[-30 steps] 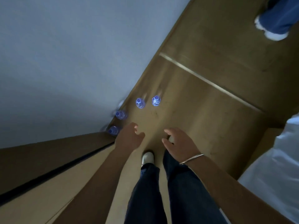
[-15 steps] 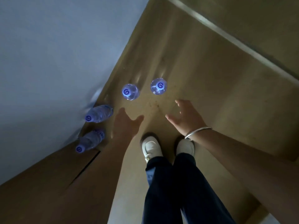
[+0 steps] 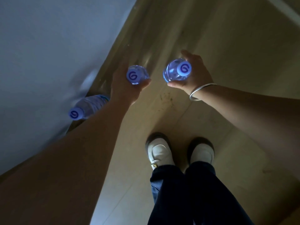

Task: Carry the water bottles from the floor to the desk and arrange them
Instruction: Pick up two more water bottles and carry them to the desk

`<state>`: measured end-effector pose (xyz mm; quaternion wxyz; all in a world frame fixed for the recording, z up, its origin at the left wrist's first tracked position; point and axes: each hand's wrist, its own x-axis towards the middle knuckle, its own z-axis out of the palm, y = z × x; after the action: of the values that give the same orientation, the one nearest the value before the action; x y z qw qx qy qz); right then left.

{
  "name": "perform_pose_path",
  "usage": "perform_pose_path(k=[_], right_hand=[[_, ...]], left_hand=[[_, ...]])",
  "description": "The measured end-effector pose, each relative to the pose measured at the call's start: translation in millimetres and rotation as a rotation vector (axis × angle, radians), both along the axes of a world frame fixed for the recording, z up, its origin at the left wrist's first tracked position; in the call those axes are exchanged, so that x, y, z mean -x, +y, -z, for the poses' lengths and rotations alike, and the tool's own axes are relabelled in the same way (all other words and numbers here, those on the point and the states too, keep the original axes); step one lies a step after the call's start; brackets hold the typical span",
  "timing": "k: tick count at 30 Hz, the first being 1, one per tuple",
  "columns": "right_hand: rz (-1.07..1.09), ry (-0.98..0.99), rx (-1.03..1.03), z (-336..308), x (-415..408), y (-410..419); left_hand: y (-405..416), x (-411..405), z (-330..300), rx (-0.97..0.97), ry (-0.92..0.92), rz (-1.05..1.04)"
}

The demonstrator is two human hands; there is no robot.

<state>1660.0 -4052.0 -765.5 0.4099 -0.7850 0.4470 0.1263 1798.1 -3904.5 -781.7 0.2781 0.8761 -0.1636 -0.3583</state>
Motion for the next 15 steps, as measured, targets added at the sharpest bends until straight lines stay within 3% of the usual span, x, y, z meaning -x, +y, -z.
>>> perform_pose_path(k=[4, 8, 15], right_hand=[[-0.123, 0.032, 0.068, -4, 0, 2], [-0.237, 0.09, 0.099, -29, 8, 20], [-0.487, 0.12, 0.004, -142, 28, 68]], left_hand=[[6, 8, -9, -0.01, -0.064, 0.063], [19, 25, -37, 0.017, -0.004, 0.168], [63, 71, -135, 0.006, 0.18, -0.003]])
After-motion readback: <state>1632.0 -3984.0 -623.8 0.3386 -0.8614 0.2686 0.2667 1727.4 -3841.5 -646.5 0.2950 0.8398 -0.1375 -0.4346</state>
